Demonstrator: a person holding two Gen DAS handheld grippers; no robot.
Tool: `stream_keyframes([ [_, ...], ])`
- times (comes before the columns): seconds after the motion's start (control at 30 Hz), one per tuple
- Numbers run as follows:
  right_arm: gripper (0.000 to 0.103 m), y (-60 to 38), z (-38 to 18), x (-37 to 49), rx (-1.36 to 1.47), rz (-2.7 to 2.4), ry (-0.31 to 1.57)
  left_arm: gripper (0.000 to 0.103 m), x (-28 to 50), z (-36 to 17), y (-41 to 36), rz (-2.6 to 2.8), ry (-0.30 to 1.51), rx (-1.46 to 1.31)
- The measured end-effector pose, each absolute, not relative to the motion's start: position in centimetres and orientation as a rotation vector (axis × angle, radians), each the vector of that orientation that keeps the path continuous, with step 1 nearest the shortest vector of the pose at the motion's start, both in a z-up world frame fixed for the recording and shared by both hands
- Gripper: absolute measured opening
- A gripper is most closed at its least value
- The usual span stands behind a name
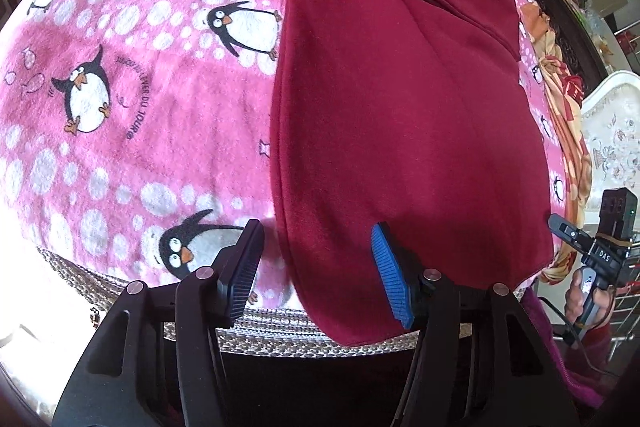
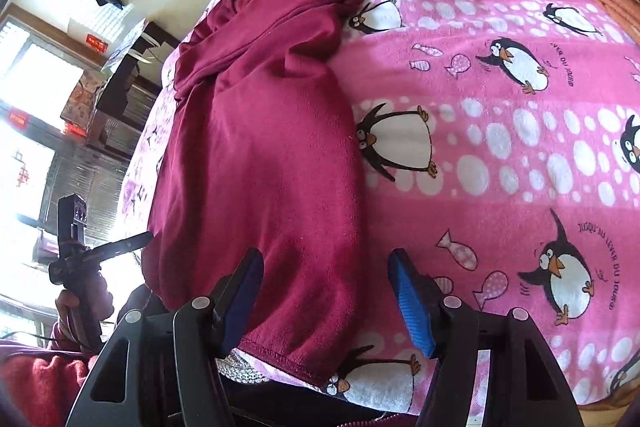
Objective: Fold small clothes
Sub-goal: 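Grasp the hem of the top with the left tool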
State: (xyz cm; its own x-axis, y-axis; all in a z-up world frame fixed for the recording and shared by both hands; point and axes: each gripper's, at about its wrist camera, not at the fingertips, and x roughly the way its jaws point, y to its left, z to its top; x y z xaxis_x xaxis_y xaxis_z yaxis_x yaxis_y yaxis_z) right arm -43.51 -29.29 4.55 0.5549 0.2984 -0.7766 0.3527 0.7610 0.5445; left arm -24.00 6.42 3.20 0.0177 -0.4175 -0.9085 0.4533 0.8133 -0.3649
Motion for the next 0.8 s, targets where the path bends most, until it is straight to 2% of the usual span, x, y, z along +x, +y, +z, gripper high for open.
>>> stream_keyframes([
  [0.23, 0.062, -29.4, 4.3, -43.3, 0.760, -0.001, 0.978, 0.056, -23.9, 3.1, 5.4, -0.736, 1.422, 0.025],
  [0.3, 0.062, -29.4, 4.2, -43.3, 0.753, 0.010, 0.968, 0.065, -23.8, 2.8, 5.5, -0.748, 1.428, -0.012],
  [0.33, 0.062, -29.3, 4.1, -43.3, 0.749, 0.013, 0.964, 0.075, -23.8, 2.8, 5.7, -0.766, 1.428, -0.037],
  [0.37, 0.063, -29.2, 4.1, -43.3, 0.743, 0.015, 0.962, 0.079, -23.8, 2.8, 5.6, -0.779, 1.427, -0.050],
  [0.53, 0.063, -28.7, 4.2, -43.3, 0.710, 0.023, 0.955, 0.079, -24.3, 3.0, 4.3, -0.784, 1.416, 0.030],
  [0.57, 0.063, -28.5, 4.1, -43.3, 0.704, 0.023, 0.954, 0.077, -24.5, 3.1, 4.1, -0.788, 1.411, 0.059],
  [0.6, 0.061, -28.2, 4.1, -43.2, 0.697, 0.026, 0.953, 0.070, -24.7, 3.3, 3.8, -0.789, 1.400, 0.097],
  [0.67, 0.048, -27.3, 4.5, -43.0, 0.608, 0.016, 0.976, 0.016, -25.0, 3.4, 3.7, -0.784, 1.387, 0.139],
  [0.7, 0.034, -27.2, 4.8, -43.0, 0.581, 0.012, 0.977, 0.010, -24.8, 3.3, 3.9, -0.792, 1.400, 0.120],
  [0.77, 0.008, -27.6, 5.3, -43.1, 0.648, 0.073, 0.938, 0.009, -24.5, 3.5, 4.3, -0.801, 1.408, 0.087],
  [0.8, 0.008, -27.7, 5.9, -43.1, 0.673, 0.101, 0.912, 0.009, -24.4, 3.9, 4.5, -0.809, 1.398, 0.083],
])
